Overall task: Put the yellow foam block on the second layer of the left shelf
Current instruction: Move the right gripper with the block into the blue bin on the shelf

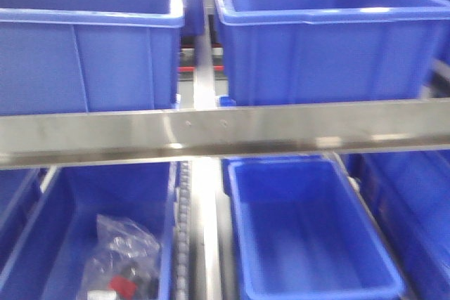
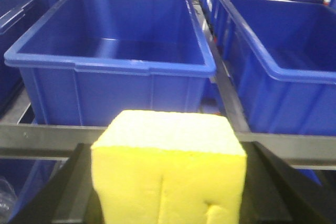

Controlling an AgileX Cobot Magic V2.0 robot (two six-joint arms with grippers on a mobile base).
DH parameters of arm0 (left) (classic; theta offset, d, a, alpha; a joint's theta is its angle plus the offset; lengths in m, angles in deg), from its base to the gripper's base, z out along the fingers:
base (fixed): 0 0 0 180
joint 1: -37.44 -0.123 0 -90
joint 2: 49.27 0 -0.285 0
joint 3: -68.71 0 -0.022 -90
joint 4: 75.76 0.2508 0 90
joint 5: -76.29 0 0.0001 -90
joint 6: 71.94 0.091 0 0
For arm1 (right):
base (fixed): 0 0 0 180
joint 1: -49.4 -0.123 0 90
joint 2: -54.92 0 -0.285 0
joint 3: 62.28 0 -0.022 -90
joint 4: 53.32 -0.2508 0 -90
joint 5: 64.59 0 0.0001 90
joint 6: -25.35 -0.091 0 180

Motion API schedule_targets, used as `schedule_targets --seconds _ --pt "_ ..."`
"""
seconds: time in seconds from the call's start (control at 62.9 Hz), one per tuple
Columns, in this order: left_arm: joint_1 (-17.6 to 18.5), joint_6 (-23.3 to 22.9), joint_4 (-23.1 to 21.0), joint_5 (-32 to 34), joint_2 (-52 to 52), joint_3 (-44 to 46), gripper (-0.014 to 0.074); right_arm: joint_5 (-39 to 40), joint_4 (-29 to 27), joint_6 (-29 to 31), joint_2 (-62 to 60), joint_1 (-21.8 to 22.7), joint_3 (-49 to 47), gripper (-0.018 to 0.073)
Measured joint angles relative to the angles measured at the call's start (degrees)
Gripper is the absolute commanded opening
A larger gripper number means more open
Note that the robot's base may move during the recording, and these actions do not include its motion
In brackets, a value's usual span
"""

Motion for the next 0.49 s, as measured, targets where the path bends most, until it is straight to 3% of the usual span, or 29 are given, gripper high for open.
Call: schedule_targets --seconds 0.493 --pt "0.0 0.0 0.0 0.0 0.0 0.0 0.0124 0.0 0.0 0.0 0.0 0.0 0.0 0.0428"
